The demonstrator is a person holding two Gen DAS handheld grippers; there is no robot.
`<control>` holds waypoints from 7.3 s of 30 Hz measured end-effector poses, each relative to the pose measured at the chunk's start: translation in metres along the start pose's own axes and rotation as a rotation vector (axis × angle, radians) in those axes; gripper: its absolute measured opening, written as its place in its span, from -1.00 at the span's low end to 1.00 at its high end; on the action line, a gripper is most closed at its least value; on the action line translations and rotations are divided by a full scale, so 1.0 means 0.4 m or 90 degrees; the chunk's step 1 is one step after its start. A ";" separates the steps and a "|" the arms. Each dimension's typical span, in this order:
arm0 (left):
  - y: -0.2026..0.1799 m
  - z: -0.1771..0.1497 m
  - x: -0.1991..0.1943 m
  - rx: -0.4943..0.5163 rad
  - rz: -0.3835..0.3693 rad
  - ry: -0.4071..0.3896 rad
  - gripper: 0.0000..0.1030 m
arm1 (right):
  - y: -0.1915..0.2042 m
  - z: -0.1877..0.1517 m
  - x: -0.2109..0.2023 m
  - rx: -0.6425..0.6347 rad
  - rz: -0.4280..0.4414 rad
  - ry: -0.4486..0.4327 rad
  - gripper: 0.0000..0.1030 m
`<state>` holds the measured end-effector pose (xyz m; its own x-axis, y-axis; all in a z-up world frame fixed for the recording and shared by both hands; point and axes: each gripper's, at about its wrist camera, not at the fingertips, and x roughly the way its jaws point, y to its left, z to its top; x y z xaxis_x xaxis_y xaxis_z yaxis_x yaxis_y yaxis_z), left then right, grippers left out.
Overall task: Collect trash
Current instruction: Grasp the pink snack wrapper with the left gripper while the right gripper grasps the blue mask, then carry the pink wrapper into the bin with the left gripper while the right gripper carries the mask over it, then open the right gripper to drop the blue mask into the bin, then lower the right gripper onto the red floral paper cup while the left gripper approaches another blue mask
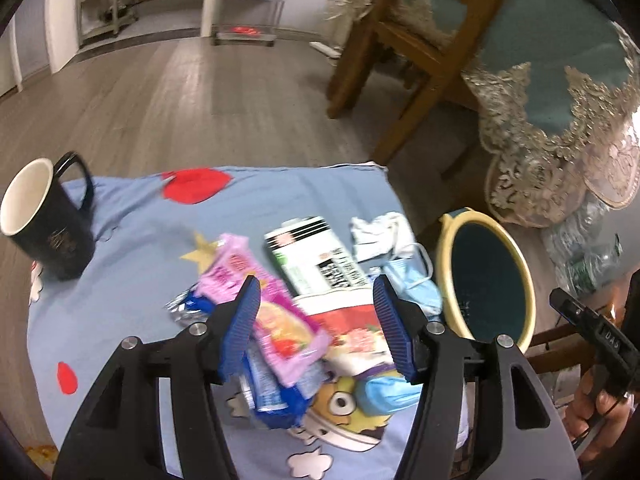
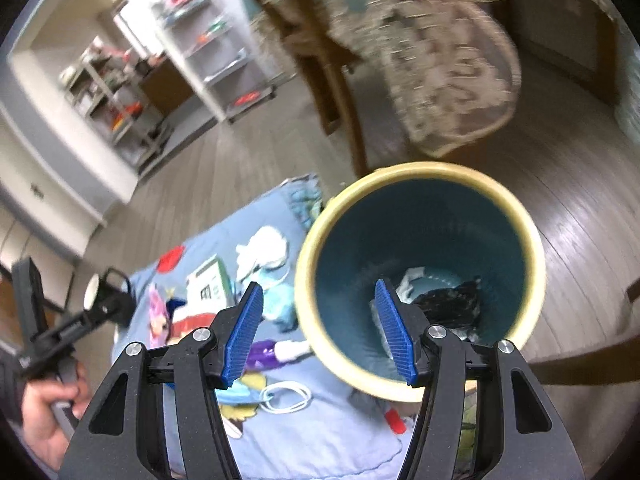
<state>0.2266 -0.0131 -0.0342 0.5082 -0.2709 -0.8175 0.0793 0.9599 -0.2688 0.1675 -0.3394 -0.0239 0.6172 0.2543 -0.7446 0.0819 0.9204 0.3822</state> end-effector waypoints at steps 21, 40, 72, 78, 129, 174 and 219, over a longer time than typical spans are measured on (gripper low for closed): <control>0.128 -0.088 0.139 -0.181 -0.072 0.096 -0.43 | 0.103 -0.055 0.071 -0.093 0.019 0.063 0.16; 0.150 -0.052 0.005 -0.158 -0.056 -0.004 -0.88 | 0.211 -0.064 0.256 -0.238 -0.006 0.137 0.03; 0.055 -0.015 -0.050 -0.086 -0.095 -0.037 -0.88 | 0.231 -0.058 0.153 -0.233 0.075 0.120 -0.76; 0.006 -0.012 -0.056 -0.053 -0.102 -0.039 -0.88 | 0.215 -0.059 0.065 -0.194 0.119 0.095 -0.76; -0.539 -0.092 0.249 0.174 -0.180 0.126 -0.75 | -0.184 -0.008 -0.058 0.183 -0.017 -0.054 -0.75; -0.150 -0.044 0.120 0.061 -0.018 0.061 0.45 | -0.088 -0.025 -0.006 0.120 0.055 0.009 0.09; 0.066 -0.065 0.068 -0.190 -0.070 0.027 0.20 | 0.305 -0.127 0.273 -0.297 0.043 0.173 0.20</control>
<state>0.2202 0.0029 -0.0768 0.4740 -0.3802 -0.7942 -0.1271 0.8630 -0.4890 0.2052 -0.1844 -0.0863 0.3789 0.3288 -0.8651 -0.3451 0.9175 0.1976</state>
